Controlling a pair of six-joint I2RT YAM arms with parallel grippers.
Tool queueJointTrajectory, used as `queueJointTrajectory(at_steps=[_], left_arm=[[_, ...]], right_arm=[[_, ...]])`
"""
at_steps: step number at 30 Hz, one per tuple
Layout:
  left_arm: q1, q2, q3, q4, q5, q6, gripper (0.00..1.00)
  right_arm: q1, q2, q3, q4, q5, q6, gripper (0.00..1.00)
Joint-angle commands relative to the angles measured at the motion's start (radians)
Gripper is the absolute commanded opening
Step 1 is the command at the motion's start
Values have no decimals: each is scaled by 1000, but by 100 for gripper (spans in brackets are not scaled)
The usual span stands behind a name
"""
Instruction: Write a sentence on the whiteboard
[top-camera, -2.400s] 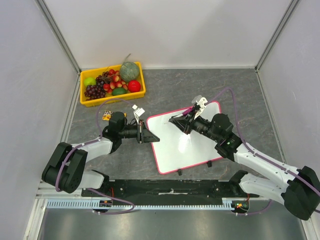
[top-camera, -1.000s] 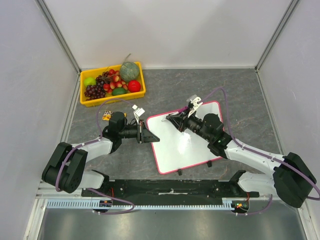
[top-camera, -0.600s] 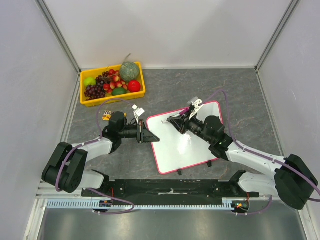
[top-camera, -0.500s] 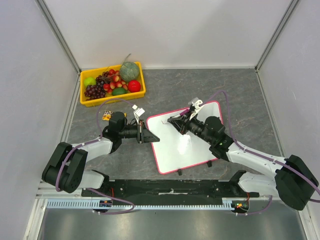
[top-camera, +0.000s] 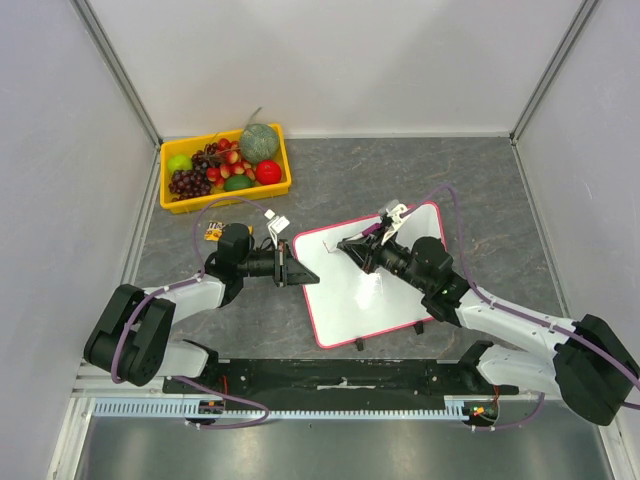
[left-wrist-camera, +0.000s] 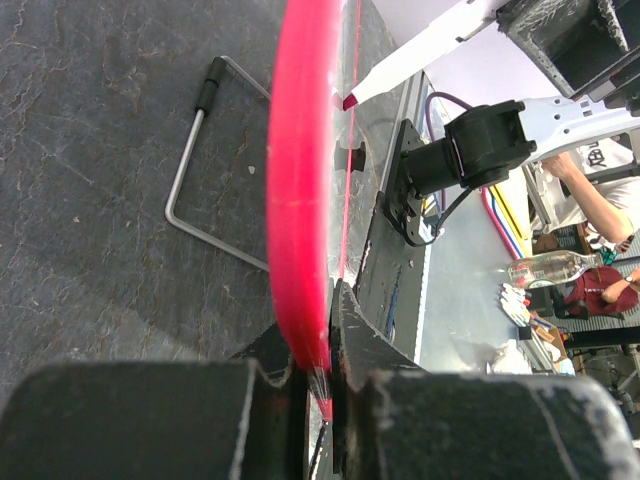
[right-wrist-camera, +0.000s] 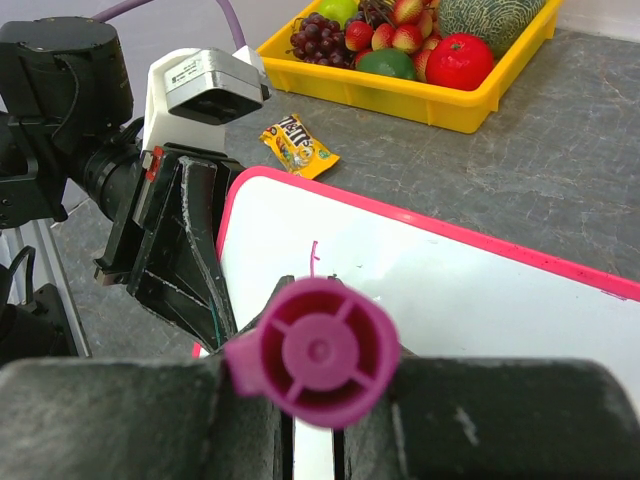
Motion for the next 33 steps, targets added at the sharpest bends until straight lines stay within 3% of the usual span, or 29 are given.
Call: queueJointTrajectory(at_steps=[1,14,33], left_arm=[[-9,18,-27,-31,-55,193,2],[-8,17,-27,-33,-52,195,2],[-9,15,-28,-31,-52,195,2]], right_arm=[[0,13,20,-51,44,-33,0],[1,66,140,-115,135,-62,0],[1,36,81,-139,144,-53,0]])
